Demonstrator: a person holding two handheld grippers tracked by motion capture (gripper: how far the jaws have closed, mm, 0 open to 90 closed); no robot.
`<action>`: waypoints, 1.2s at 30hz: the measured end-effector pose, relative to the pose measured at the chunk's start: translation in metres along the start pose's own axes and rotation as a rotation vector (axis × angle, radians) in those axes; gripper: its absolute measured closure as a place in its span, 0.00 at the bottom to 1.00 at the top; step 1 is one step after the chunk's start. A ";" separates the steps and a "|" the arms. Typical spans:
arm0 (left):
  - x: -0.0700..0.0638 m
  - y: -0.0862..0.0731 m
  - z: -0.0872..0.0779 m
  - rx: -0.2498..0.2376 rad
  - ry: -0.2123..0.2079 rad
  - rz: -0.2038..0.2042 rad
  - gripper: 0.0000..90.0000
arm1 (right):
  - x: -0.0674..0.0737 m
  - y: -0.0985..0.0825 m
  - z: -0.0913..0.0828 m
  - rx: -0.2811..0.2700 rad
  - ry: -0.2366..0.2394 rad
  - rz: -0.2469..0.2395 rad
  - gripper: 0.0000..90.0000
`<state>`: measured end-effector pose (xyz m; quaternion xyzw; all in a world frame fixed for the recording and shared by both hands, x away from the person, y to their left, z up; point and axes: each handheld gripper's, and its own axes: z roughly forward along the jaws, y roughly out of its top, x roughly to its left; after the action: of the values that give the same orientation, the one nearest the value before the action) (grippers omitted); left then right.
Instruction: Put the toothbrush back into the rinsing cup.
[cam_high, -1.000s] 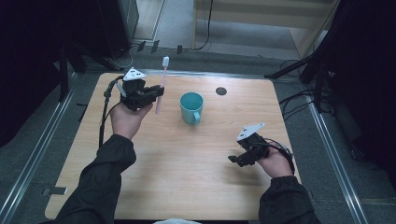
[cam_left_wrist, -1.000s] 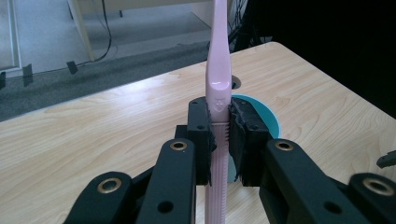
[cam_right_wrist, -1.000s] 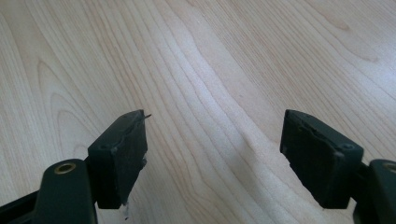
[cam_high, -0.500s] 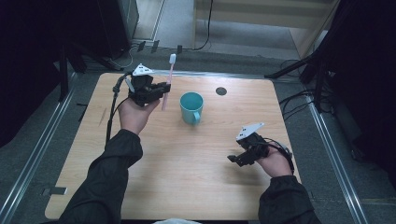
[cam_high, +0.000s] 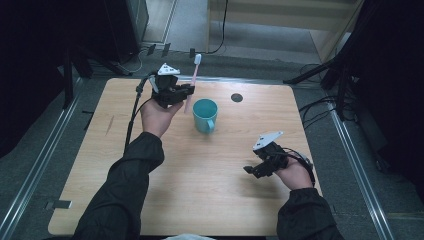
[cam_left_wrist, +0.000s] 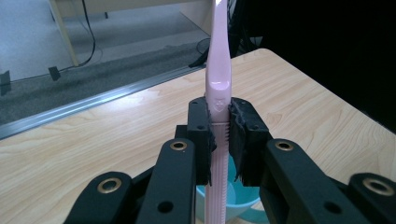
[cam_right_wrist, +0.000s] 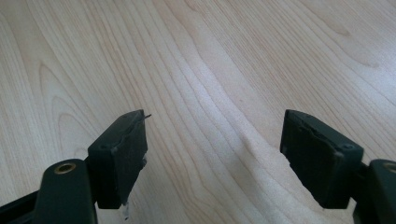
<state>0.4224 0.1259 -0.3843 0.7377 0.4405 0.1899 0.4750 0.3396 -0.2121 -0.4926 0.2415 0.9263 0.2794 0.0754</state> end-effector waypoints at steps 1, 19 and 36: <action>0.000 0.000 0.000 0.000 0.000 0.000 0.88 | 0.000 0.000 0.000 0.000 0.000 0.000 0.26; -0.009 0.007 0.029 0.012 -0.016 0.009 0.88 | 0.000 -0.001 -0.002 -0.004 -0.004 0.007 0.26; -0.012 -0.007 0.057 0.040 -0.009 0.015 0.88 | 0.000 -0.002 -0.002 -0.003 -0.003 0.002 0.26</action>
<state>0.4523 0.0862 -0.4156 0.7513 0.4365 0.1811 0.4607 0.3383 -0.2143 -0.4925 0.2429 0.9254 0.2805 0.0769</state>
